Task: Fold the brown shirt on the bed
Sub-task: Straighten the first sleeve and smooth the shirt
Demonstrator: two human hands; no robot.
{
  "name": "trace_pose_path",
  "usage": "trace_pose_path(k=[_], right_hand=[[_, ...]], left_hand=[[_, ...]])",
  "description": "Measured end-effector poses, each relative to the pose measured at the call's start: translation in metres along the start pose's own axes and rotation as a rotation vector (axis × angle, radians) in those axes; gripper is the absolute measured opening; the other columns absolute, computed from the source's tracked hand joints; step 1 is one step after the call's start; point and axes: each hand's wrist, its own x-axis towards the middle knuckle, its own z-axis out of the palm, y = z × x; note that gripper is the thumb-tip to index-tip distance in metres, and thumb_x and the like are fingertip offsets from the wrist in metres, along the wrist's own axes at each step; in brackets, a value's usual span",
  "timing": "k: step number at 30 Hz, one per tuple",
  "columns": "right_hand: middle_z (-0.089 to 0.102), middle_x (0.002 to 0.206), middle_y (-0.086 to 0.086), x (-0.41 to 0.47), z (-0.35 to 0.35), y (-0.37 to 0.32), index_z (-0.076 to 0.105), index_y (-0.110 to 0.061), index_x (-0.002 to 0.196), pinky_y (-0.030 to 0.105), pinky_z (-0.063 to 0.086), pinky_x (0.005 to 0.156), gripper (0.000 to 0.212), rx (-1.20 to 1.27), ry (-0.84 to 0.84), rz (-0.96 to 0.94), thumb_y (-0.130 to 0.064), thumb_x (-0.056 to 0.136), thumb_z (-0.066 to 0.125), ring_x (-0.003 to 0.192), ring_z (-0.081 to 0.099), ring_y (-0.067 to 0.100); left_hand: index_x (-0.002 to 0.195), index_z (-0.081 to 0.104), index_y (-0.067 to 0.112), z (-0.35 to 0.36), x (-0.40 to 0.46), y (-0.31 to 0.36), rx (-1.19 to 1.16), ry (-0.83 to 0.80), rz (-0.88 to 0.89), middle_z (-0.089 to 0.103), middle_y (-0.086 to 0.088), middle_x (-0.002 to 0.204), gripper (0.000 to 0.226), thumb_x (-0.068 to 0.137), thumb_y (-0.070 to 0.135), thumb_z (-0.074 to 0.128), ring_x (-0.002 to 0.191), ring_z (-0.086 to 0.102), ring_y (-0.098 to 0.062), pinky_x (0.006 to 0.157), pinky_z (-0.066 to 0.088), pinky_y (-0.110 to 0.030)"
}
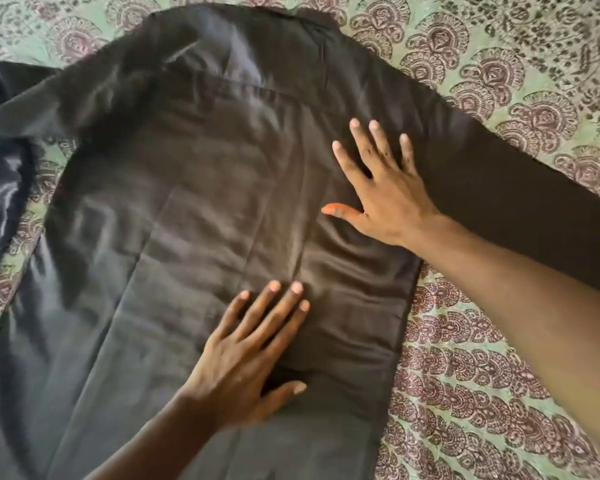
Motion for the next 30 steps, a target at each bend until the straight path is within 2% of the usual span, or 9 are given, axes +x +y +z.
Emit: trace_pose_path(k=[2, 4, 6, 10, 13, 17, 23, 27, 30], right_hand=[[-0.004, 0.174, 0.012, -0.016, 0.009, -0.021, 0.008, -0.025, 0.166, 0.070, 0.010, 0.123, 0.097, 0.013, -0.019, 0.021, -0.085, 0.091, 0.023, 0.160, -0.002, 0.040], [-0.007, 0.174, 0.011, -0.060, 0.015, -0.050, 0.006, -0.028, 0.166, 0.069, 0.012, 0.123, 0.097, 0.016, -0.036, -0.031, -0.083, 0.090, 0.029, 0.159, -0.004, 0.043], [-0.006, 0.174, 0.012, -0.110, 0.018, -0.078, 0.008, -0.026, 0.167, 0.066, 0.015, 0.124, 0.093, 0.021, -0.072, -0.121, -0.078, 0.093, 0.034, 0.160, -0.002, 0.040], [0.009, 0.174, 0.011, -0.146, 0.019, -0.083, 0.022, -0.019, 0.165, 0.063, 0.026, 0.121, 0.079, 0.084, 0.023, -0.062, -0.063, 0.102, 0.039, 0.160, 0.014, 0.034], [0.008, 0.174, 0.013, -0.119, 0.014, -0.071, 0.021, -0.019, 0.165, 0.064, 0.021, 0.122, 0.077, 0.088, 0.078, 0.122, -0.062, 0.103, 0.036, 0.159, 0.012, 0.038], [0.001, 0.174, 0.013, -0.103, 0.024, -0.077, 0.015, -0.026, 0.166, 0.070, 0.014, 0.121, 0.081, 0.044, -0.012, 0.146, -0.072, 0.100, 0.026, 0.159, 0.005, 0.041], [-0.002, 0.175, 0.008, -0.226, 0.043, -0.151, 0.009, -0.027, 0.167, 0.068, 0.011, 0.123, 0.086, 0.057, -0.038, 0.034, -0.072, 0.098, 0.036, 0.161, -0.001, 0.036], [0.003, 0.175, 0.007, -0.280, 0.046, -0.177, 0.011, -0.027, 0.166, 0.062, 0.021, 0.124, 0.075, 0.159, -0.036, 0.096, -0.063, 0.104, 0.033, 0.161, 0.005, 0.032], [0.002, 0.175, 0.010, -0.262, 0.031, -0.175, 0.008, -0.030, 0.166, 0.056, 0.017, 0.128, 0.069, 0.213, 0.078, 0.243, -0.060, 0.107, 0.026, 0.161, 0.004, 0.034]], left_hand=[[0.165, 0.027, 0.022, -0.005, 0.007, -0.015, -0.015, 0.072, -0.010, 0.016, -0.003, 0.175, 0.089, 0.095, 0.072, 0.047, 0.162, 0.015, -0.026, 0.124, 0.028, -0.056], [0.165, 0.027, 0.019, -0.016, 0.029, -0.042, -0.072, 0.150, -0.199, 0.016, -0.006, 0.175, 0.089, 0.095, 0.069, 0.049, 0.162, 0.015, -0.028, 0.126, 0.025, -0.054], [0.166, 0.023, 0.017, -0.023, 0.046, -0.059, -0.068, 0.111, -0.256, 0.011, -0.006, 0.175, 0.091, 0.095, 0.070, 0.046, 0.162, 0.012, -0.028, 0.127, 0.022, -0.053], [0.166, 0.023, 0.016, -0.006, 0.016, -0.033, -0.024, 0.037, -0.061, 0.010, -0.006, 0.176, 0.093, 0.095, 0.072, 0.045, 0.162, 0.011, -0.027, 0.125, 0.024, -0.056], [0.164, 0.027, 0.015, 0.013, -0.044, 0.008, -0.056, 0.012, -0.019, 0.014, -0.006, 0.175, 0.096, 0.091, 0.072, 0.052, 0.162, 0.014, -0.030, 0.124, 0.026, -0.056], [0.163, 0.033, 0.016, 0.029, -0.105, 0.043, -0.054, -0.009, 0.133, 0.021, -0.003, 0.174, 0.095, 0.089, 0.073, 0.054, 0.160, 0.022, -0.029, 0.118, 0.030, -0.056], [0.164, 0.026, 0.010, 0.009, -0.066, 0.014, -0.084, 0.099, -0.154, 0.016, -0.009, 0.174, 0.091, 0.095, 0.064, 0.052, 0.161, 0.015, -0.030, 0.126, 0.024, -0.055], [0.165, 0.023, 0.013, 0.026, -0.106, 0.043, -0.038, -0.013, 0.054, 0.011, -0.006, 0.176, 0.094, 0.094, 0.071, 0.046, 0.162, 0.009, -0.029, 0.125, 0.024, -0.058], [0.165, 0.024, 0.014, 0.042, -0.176, 0.082, -0.036, -0.082, 0.164, 0.011, -0.004, 0.176, 0.098, 0.091, 0.071, 0.051, 0.162, 0.010, -0.032, 0.123, 0.024, -0.061]])
